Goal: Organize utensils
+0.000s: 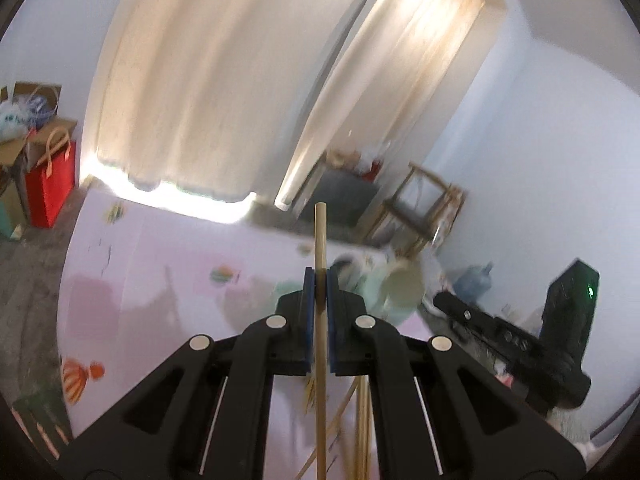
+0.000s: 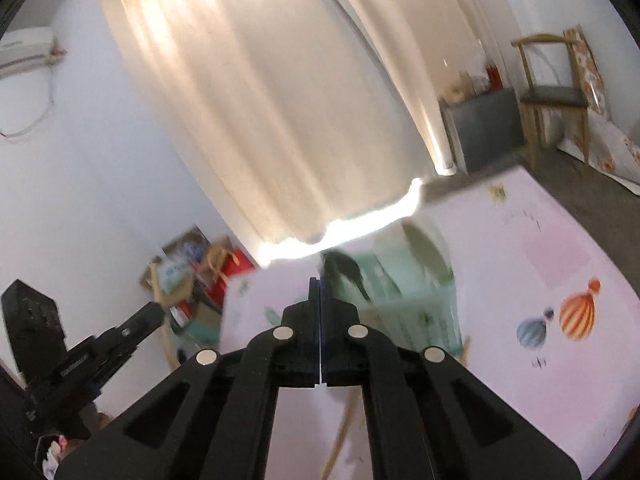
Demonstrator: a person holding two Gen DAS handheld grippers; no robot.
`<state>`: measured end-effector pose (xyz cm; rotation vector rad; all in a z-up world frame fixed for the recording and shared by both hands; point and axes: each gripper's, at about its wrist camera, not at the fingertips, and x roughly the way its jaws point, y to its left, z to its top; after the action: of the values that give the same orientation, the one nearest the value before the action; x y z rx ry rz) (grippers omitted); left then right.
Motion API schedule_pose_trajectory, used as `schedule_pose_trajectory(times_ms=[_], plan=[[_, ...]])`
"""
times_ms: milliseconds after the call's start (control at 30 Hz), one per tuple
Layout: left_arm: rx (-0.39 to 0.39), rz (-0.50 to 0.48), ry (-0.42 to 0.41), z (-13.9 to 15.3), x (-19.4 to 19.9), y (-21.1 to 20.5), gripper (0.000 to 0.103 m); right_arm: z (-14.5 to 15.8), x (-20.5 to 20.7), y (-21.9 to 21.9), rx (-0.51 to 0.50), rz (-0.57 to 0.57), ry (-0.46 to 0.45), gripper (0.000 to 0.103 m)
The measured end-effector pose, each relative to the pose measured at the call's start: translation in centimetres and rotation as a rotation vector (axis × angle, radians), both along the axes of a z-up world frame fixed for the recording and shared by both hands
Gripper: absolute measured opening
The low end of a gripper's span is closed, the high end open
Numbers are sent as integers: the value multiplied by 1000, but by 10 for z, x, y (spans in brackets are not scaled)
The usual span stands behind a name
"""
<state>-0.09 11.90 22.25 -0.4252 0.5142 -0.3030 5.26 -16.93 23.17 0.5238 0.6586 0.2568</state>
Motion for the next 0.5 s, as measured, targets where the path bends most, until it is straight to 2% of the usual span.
schedule_pose_trajectory(times_ms=[100, 233, 367, 500], plan=[[33, 18, -33, 13, 9, -7, 4, 7, 10, -5, 1, 27, 25, 0], [49, 12, -19, 8, 11, -15, 4, -24, 5, -15, 34, 32, 150, 0], [77, 17, 16, -5, 9, -15, 4, -92, 6, -32, 92, 40, 383, 1], [61, 12, 52, -15, 14, -13, 4, -125, 23, -24, 65, 65, 498, 1]])
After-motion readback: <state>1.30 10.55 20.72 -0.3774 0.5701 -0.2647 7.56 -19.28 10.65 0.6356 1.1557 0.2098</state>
